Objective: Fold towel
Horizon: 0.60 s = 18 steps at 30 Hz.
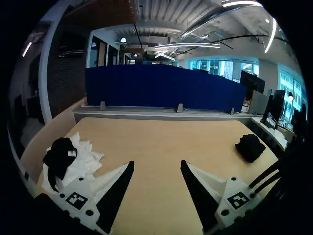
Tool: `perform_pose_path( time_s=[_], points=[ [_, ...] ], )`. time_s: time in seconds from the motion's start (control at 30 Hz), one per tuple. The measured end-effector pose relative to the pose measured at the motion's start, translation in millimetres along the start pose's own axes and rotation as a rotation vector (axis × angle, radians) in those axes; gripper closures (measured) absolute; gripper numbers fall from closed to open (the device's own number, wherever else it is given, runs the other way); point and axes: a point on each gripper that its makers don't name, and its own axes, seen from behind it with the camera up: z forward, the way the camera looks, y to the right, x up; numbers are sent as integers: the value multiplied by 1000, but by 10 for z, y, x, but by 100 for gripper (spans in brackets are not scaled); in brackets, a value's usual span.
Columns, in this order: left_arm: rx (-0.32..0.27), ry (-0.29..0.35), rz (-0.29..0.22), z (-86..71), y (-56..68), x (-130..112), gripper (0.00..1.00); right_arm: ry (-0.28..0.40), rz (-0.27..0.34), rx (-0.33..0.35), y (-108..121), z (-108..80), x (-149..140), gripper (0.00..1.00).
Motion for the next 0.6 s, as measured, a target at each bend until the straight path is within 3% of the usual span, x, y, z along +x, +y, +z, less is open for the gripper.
perform_pose_path(
  time_s=[0.37, 0.6],
  points=[
    [-7, 173, 6, -60, 2, 322, 12, 47, 16, 19, -341, -16, 98, 0],
    [1, 314, 58, -192, 25, 592, 12, 46, 38, 30, -452, -60, 95, 0]
  ],
)
